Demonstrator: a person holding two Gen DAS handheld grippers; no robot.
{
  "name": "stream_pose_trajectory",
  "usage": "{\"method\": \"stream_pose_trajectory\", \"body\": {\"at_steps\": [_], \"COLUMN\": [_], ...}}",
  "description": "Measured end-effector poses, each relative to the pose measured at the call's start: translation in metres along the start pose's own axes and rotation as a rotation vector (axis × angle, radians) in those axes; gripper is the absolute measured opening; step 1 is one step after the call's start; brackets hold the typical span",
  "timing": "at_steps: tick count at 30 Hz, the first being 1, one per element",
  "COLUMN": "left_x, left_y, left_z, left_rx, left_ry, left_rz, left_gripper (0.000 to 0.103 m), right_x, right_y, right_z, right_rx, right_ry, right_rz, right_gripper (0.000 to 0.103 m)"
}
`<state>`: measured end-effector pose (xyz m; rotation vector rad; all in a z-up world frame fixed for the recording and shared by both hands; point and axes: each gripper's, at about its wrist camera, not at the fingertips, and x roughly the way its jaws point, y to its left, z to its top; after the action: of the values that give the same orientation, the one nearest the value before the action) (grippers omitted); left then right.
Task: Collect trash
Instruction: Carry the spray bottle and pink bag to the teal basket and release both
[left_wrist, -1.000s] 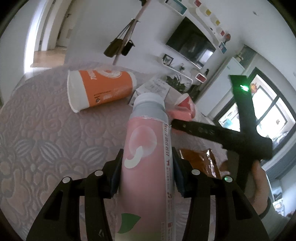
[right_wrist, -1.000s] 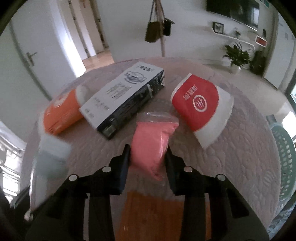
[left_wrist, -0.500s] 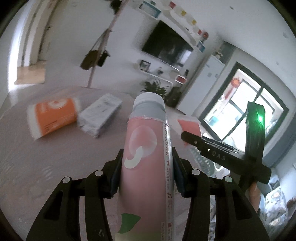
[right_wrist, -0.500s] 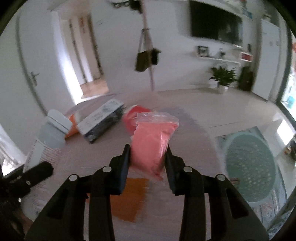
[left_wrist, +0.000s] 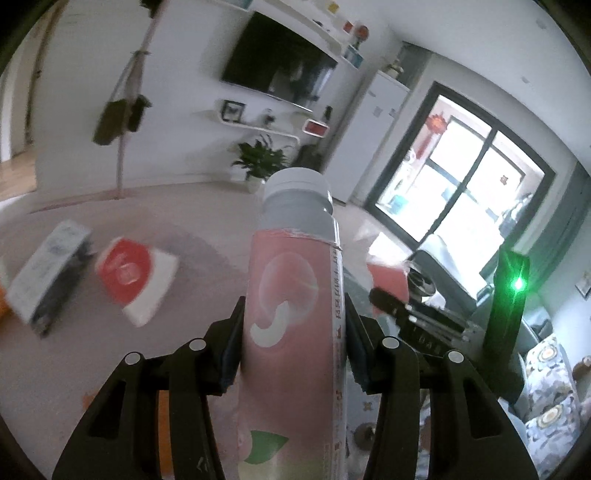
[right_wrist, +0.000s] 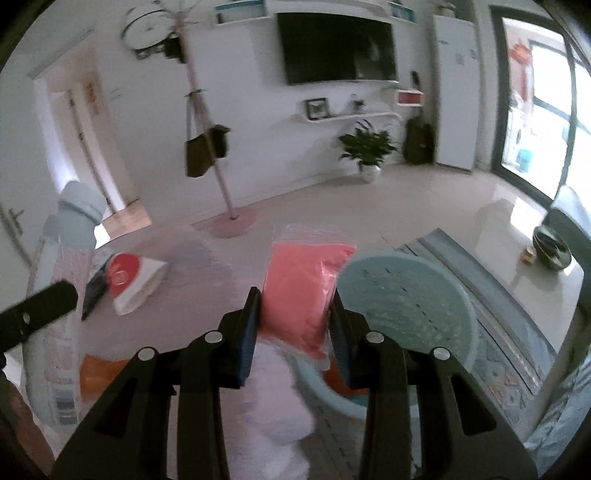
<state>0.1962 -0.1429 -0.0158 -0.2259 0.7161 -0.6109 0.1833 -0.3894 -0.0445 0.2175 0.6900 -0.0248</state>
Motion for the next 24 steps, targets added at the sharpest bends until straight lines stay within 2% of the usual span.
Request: {"method": "stream_pose_trajectory", "body": {"at_steps": [8, 14, 17, 20, 21, 23, 24], "left_x": [0.100, 0.167, 0.188, 0.197, 0.196, 0.193, 0.190], "left_y": [-0.029, -0.035, -0.035, -0.039, -0.039, -0.041, -0.043], "left_z": [0.021, 0.010, 0.004, 0.002, 0.001, 0.000, -0.001], "left_rx": [0.007, -0.018, -0.020, -0.003, 0.006, 0.026, 0.035], "left_ry": [0.080, 0.170, 0.201, 0.182, 0.179, 0.177, 0.173], "left_rz": [-0.053, -0.069, -0.074, -0.070, -0.072, -0.066, -0.064], "left_gripper": [0.046, 0.046, 0.046, 0.066, 0.069, 0.071, 0.073], "right_x": [0.040, 0.068, 0.076, 0.083, 0.083, 0.082, 0.081], "right_y": [-0.064, -0.094, -0.106, -0.115, -0.117, -0.118, -0.119], "right_z": [-0.012, -0.028, -0.035, -0.038, -0.038, -0.039, -0.040], "right_rx": [0.100, 0.143, 0.168, 0.188, 0.191, 0.193, 0.196], "right_ry": [0.050, 0.105, 0.124, 0.137, 0.134, 0.125, 0.117], "right_rz": [-0.073, -0.143, -0.163, -0.178, -0.191, -0.203, -0.208], "right_gripper": [0.033, 0.033, 0.035, 0.043, 0.046, 0.067, 0.067]}}
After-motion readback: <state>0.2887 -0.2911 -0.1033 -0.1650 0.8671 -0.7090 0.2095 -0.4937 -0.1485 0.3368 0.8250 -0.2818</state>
